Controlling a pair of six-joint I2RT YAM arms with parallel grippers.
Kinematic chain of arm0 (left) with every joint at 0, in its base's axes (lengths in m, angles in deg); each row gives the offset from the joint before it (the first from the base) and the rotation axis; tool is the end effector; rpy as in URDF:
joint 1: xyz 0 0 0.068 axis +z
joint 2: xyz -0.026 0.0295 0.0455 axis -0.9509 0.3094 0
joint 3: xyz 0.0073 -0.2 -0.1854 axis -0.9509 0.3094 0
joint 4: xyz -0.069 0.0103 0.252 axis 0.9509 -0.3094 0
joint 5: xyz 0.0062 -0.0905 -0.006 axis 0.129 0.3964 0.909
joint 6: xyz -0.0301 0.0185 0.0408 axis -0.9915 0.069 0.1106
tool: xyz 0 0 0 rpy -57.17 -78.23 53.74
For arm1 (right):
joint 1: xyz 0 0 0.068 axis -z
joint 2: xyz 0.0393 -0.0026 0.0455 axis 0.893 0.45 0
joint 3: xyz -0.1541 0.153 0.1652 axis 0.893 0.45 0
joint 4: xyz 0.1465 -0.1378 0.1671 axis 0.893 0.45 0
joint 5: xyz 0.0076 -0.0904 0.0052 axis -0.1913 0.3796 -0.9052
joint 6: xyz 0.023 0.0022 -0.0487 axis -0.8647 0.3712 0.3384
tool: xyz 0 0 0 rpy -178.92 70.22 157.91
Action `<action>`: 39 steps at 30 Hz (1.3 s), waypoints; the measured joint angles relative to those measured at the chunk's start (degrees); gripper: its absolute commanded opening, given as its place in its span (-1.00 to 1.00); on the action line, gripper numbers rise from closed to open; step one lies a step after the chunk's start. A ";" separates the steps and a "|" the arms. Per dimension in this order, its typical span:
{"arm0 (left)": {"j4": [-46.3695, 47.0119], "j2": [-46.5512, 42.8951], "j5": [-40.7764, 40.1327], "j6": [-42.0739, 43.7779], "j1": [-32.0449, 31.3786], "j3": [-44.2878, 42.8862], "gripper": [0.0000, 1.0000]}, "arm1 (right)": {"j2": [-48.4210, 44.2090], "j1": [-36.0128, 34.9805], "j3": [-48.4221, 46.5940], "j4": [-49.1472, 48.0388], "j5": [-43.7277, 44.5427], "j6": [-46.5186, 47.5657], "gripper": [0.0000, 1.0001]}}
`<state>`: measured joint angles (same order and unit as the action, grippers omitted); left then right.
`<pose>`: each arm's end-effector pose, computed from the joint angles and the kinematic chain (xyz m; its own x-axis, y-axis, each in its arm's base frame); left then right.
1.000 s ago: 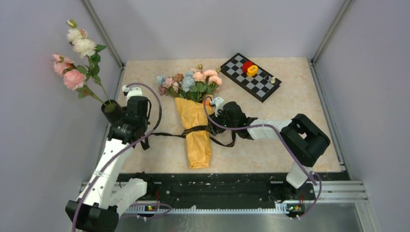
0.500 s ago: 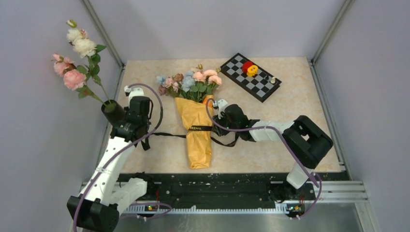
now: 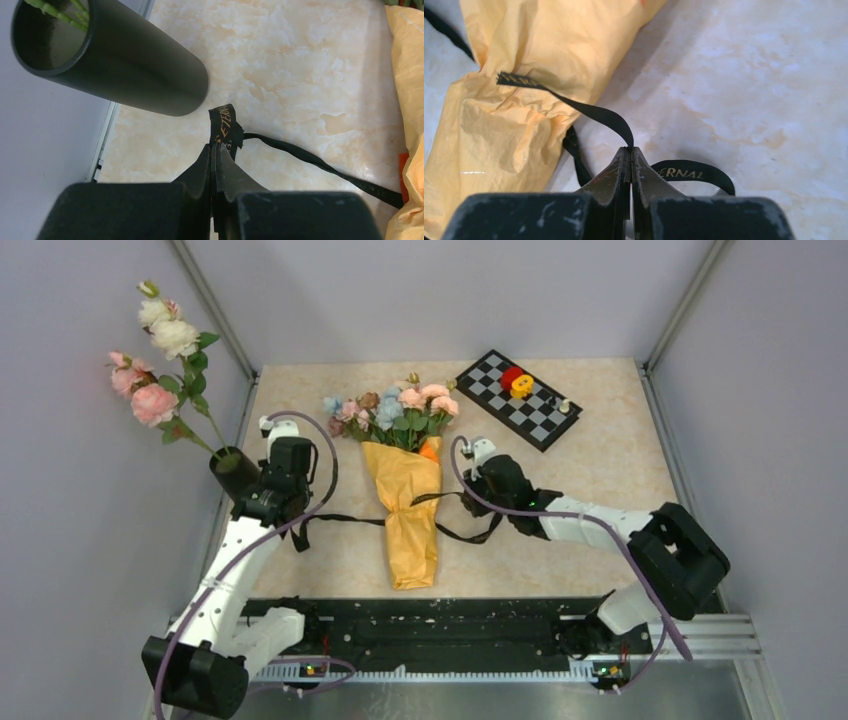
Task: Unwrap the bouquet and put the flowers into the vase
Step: Place the ribbon at the center of the board.
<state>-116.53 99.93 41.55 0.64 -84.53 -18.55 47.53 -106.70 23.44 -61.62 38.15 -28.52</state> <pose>0.1933 -0.0232 0.3095 -0.5941 -0.0650 -0.8018 -0.3562 0.9149 0.1898 0.2273 0.2146 0.1907 -0.5459 -0.2244 -0.8072 -0.5751 0.8010 0.1663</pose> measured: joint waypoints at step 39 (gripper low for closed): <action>-0.22 25.33 12.70 2.45 11.93 -16.00 0.94 | -9.62 40.61 -2.60 17.27 18.62 -11.06 0.50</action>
<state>-116.75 125.26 54.25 3.09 -72.60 -34.55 37.91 -66.09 20.84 -44.36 56.77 -39.58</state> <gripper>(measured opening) 0.818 0.673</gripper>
